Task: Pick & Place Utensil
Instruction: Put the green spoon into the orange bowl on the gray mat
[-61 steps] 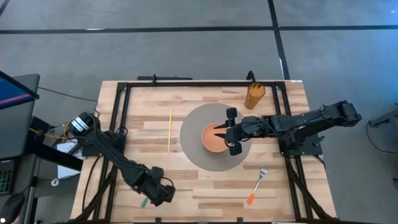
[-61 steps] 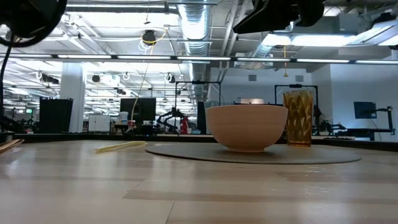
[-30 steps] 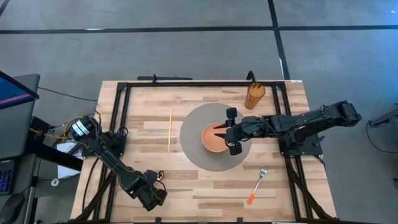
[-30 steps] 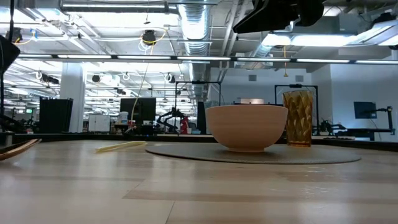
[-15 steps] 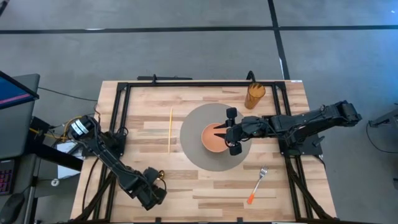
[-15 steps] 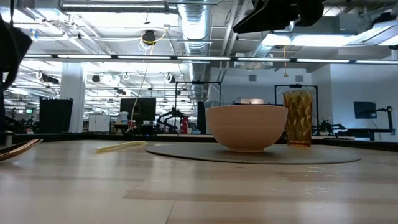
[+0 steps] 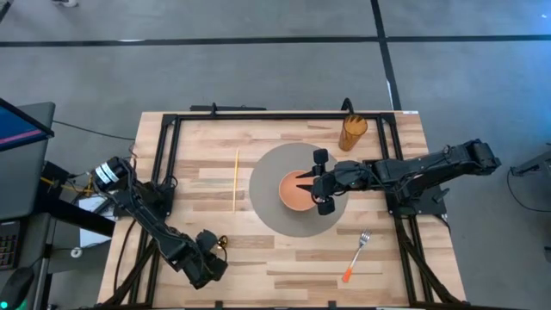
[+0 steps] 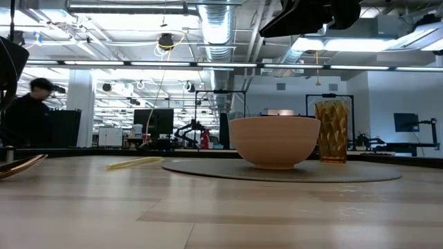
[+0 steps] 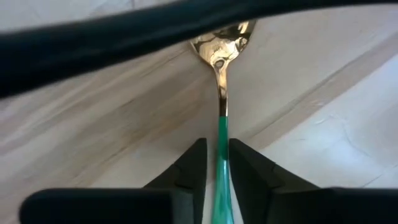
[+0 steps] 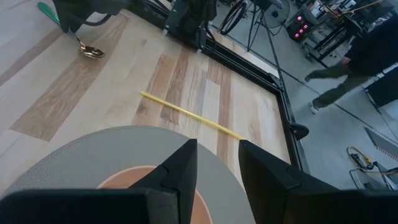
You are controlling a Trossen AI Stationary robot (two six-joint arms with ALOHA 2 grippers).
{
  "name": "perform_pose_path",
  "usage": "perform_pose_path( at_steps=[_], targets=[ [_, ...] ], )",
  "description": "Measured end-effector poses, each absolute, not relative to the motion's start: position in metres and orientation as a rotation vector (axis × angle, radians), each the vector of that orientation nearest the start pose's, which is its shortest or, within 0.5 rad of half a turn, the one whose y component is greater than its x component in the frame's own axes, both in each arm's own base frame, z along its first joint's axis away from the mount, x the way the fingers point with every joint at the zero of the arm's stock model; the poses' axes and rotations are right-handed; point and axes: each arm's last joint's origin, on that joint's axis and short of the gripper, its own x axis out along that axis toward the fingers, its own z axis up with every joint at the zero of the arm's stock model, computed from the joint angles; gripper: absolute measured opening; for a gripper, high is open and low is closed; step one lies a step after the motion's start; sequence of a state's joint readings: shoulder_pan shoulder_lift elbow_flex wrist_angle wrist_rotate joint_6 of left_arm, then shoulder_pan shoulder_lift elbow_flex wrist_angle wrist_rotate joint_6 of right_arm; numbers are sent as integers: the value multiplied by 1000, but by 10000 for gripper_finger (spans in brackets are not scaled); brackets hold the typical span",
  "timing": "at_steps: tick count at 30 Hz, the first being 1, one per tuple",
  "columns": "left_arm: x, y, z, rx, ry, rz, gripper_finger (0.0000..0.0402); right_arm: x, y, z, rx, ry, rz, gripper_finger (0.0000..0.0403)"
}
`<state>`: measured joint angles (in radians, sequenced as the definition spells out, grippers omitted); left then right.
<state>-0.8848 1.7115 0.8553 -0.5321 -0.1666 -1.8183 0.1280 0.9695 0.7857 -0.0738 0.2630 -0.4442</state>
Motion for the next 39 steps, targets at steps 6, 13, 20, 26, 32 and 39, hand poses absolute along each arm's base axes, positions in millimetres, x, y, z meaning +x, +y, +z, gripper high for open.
perform_pose_path(
  at_steps=[6,13,20,26,32,39],
  targets=[
    [194,-202,129,-813,1277,549,12,214,20,311,-491,276,-76,111],
    [222,-171,179,-786,993,432,9,214,20,311,-491,276,-75,111],
    [272,-136,256,-484,733,222,3,214,21,311,-456,277,-75,111],
    [303,-97,275,-322,735,147,3,210,20,307,-477,343,-114,111],
    [325,-57,256,-378,826,113,3,182,20,301,-462,498,-361,111],
    [349,-23,249,-536,744,44,3,165,25,305,-409,487,-413,111]
  ],
)
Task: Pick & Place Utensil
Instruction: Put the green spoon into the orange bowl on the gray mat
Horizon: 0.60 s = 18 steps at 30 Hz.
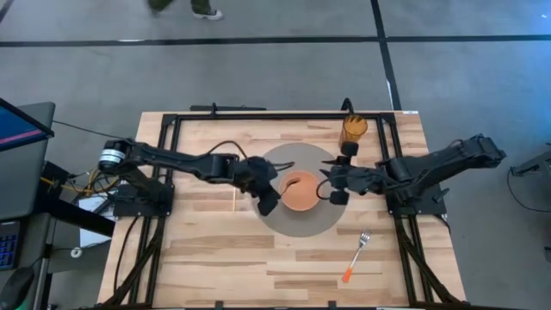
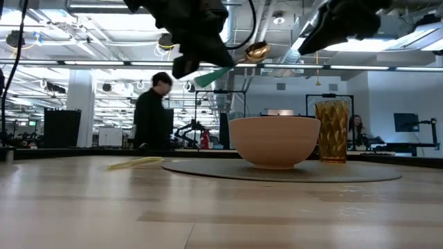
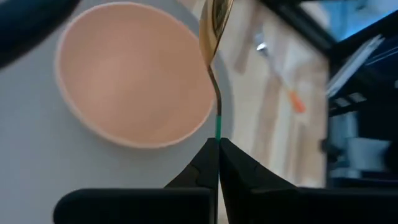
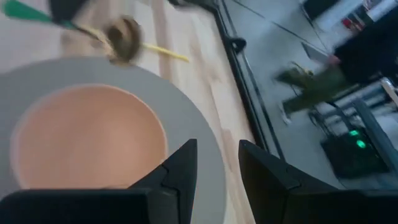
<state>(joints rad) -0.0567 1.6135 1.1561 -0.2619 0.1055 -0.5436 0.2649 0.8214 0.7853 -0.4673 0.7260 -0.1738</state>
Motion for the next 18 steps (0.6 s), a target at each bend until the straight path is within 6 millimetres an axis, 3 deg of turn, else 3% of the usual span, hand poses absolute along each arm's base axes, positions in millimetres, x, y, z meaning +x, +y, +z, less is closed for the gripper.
perform_pose_path(
  at_steps=[4,11,18],
  targets=[
    [356,-12,254,-678,684,12,3,166,31,304,-402,481,-329,111],
    [357,9,256,-1074,689,86,3,172,38,299,-418,500,-290,111],
    [365,24,234,-1315,783,119,4,177,39,297,-421,506,-289,111]
  ],
)
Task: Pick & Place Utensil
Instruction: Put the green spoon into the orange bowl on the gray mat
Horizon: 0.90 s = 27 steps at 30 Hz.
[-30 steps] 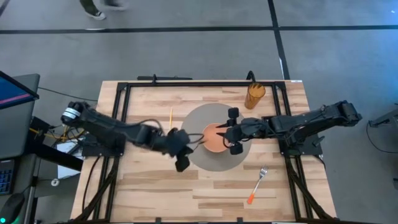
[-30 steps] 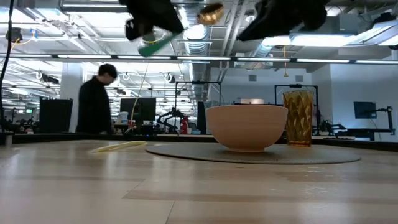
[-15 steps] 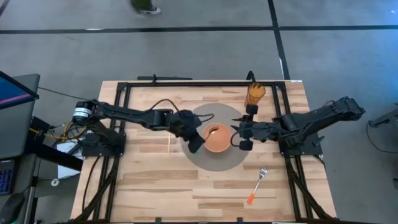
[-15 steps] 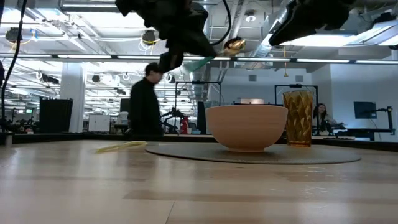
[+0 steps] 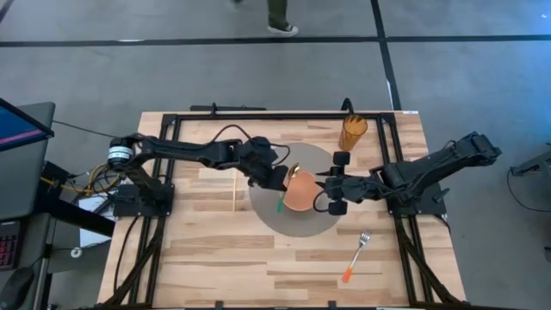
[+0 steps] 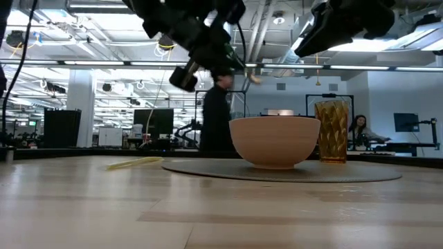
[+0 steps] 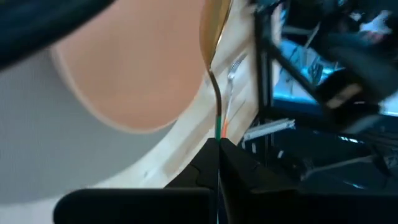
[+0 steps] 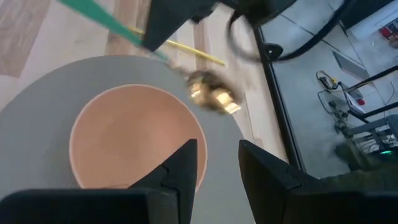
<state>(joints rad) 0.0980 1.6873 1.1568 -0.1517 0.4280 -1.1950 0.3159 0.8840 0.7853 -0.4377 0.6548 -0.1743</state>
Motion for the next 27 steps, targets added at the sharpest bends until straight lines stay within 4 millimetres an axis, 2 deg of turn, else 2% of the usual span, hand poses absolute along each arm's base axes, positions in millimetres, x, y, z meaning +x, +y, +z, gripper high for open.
perform_pose_path(
  at_steps=[5,10,17,27],
  targets=[
    [373,30,211,-1461,896,99,4,177,39,297,-420,505,-289,111],
    [376,46,194,-1593,958,120,4,177,39,297,-430,508,-286,111],
    [375,58,189,-1665,982,105,4,177,39,296,-439,513,-284,111],
    [372,48,183,-1683,1038,85,4,177,39,296,-440,514,-287,111]
  ],
)
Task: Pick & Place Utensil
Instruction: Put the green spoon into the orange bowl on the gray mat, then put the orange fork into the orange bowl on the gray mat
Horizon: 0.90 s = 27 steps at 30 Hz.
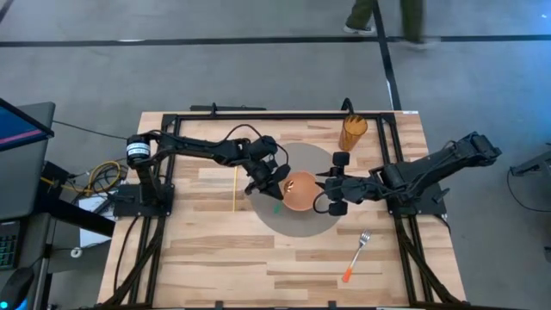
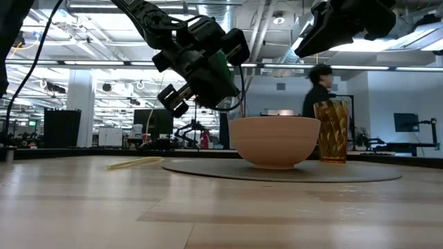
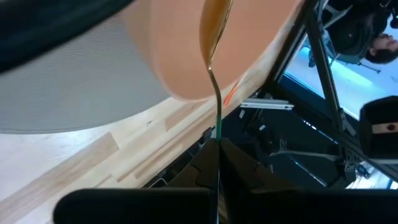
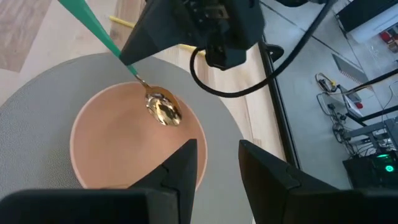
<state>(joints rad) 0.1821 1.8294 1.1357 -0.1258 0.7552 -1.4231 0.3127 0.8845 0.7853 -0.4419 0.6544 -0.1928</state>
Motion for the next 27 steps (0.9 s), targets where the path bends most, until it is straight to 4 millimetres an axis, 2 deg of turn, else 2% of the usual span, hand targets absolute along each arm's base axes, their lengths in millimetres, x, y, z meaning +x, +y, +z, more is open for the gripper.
perform_pose_path(
  at_steps=[6,15,21,24,27],
  targets=[
    [370,49,180,-1677,1028,120,9,177,39,296,-439,514,-287,111],
    [370,50,179,-1674,1021,127,56,177,39,296,-439,514,-288,111],
    [372,51,181,-1690,1004,123,71,177,39,296,-437,513,-288,111],
    [375,52,184,-1679,969,73,72,177,39,296,-436,513,-288,111],
    [381,53,194,-1615,891,-77,72,177,39,296,-422,511,-291,111]
  ],
)
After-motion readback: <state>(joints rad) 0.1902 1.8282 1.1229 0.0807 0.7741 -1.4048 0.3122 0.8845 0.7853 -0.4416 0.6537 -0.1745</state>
